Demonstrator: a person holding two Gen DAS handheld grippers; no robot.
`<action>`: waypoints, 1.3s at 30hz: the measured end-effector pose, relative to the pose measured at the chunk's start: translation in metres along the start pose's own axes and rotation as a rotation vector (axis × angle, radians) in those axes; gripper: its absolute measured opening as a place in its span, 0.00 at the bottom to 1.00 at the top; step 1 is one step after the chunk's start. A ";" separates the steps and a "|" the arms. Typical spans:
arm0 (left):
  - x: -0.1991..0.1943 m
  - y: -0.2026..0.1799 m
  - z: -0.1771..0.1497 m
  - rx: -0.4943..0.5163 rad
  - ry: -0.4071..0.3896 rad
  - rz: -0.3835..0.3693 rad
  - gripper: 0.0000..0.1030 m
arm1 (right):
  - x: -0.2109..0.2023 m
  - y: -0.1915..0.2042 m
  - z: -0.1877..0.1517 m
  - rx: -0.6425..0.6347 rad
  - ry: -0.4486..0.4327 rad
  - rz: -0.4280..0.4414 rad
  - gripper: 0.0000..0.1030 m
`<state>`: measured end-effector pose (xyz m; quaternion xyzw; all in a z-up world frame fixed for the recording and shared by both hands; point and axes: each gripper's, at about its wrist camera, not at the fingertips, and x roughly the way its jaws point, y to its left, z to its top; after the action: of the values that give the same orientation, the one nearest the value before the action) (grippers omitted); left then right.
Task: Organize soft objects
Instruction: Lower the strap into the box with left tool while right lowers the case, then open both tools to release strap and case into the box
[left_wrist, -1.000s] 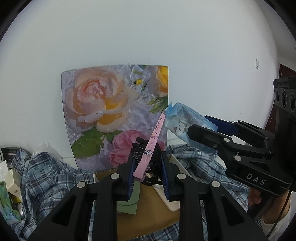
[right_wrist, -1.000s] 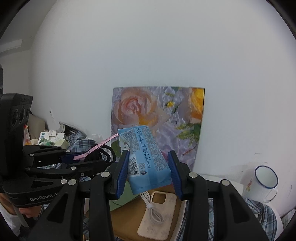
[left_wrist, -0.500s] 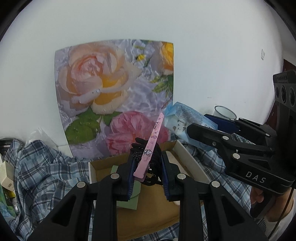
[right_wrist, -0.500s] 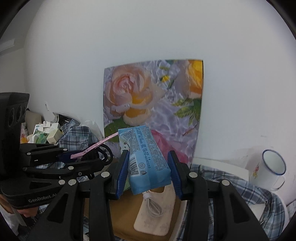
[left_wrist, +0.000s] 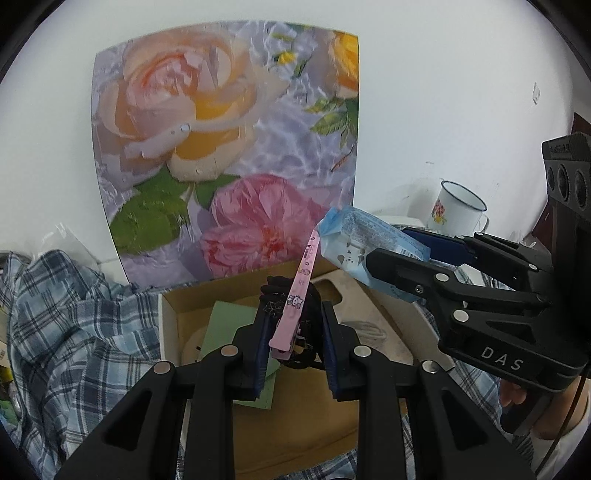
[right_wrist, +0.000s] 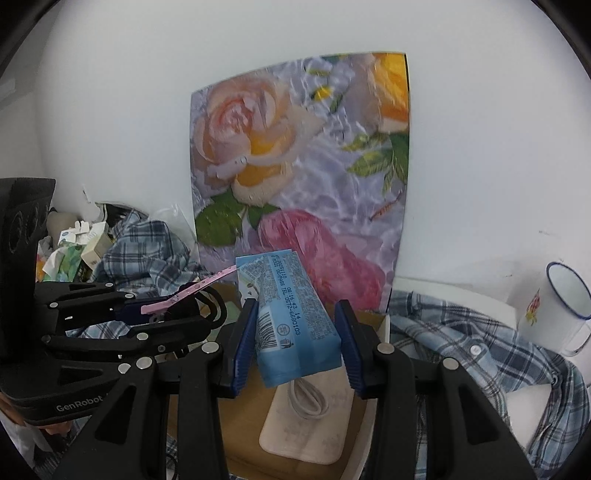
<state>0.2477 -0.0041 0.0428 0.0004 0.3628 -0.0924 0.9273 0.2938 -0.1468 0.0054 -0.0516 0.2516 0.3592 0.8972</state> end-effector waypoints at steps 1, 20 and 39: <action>0.003 0.001 -0.001 -0.002 0.008 -0.001 0.26 | 0.002 0.000 -0.001 0.000 0.006 -0.002 0.40; 0.043 -0.001 -0.020 -0.001 0.126 -0.010 0.26 | 0.047 -0.003 -0.029 0.015 0.178 0.008 0.40; 0.056 0.000 -0.026 0.003 0.143 0.005 0.30 | 0.057 -0.010 -0.036 0.041 0.228 -0.063 0.60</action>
<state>0.2701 -0.0114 -0.0143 0.0094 0.4280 -0.0903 0.8992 0.3209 -0.1287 -0.0545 -0.0815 0.3575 0.3175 0.8745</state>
